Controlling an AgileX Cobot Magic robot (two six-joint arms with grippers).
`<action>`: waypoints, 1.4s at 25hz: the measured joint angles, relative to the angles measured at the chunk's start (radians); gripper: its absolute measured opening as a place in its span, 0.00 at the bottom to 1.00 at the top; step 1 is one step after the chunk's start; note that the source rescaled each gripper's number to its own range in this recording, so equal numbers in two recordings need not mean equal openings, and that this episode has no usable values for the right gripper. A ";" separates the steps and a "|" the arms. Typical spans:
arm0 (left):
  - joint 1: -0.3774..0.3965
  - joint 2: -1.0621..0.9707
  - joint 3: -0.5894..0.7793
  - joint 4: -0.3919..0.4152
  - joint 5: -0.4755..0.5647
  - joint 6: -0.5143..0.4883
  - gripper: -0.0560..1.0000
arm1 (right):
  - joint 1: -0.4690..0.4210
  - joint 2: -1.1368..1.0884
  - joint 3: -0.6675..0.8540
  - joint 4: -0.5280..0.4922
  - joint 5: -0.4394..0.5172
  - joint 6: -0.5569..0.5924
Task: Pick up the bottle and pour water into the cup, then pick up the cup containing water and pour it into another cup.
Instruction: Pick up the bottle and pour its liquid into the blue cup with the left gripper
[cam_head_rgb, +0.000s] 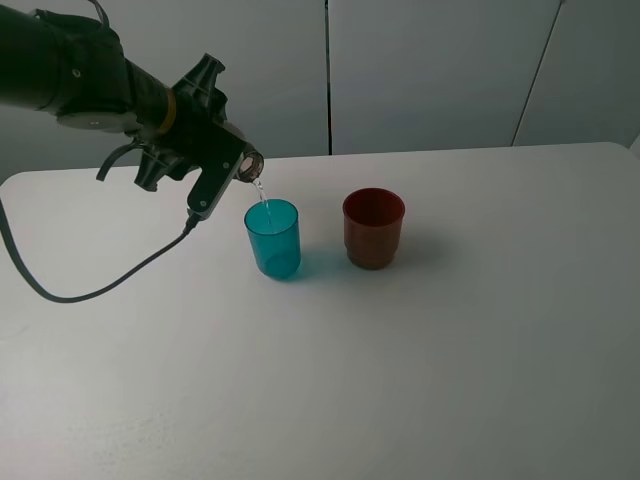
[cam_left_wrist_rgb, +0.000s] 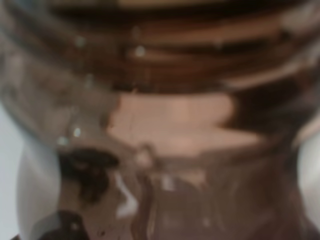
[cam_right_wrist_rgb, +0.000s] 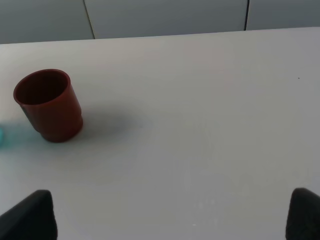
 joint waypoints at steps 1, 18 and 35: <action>0.000 0.000 0.000 0.004 0.000 0.000 0.05 | 0.000 0.000 0.000 0.000 0.000 0.000; 0.000 0.000 0.000 0.060 0.000 0.004 0.05 | 0.000 0.000 0.000 0.000 0.000 0.000; 0.000 0.000 0.000 0.130 -0.004 -0.005 0.05 | 0.000 0.000 0.000 0.000 0.000 0.000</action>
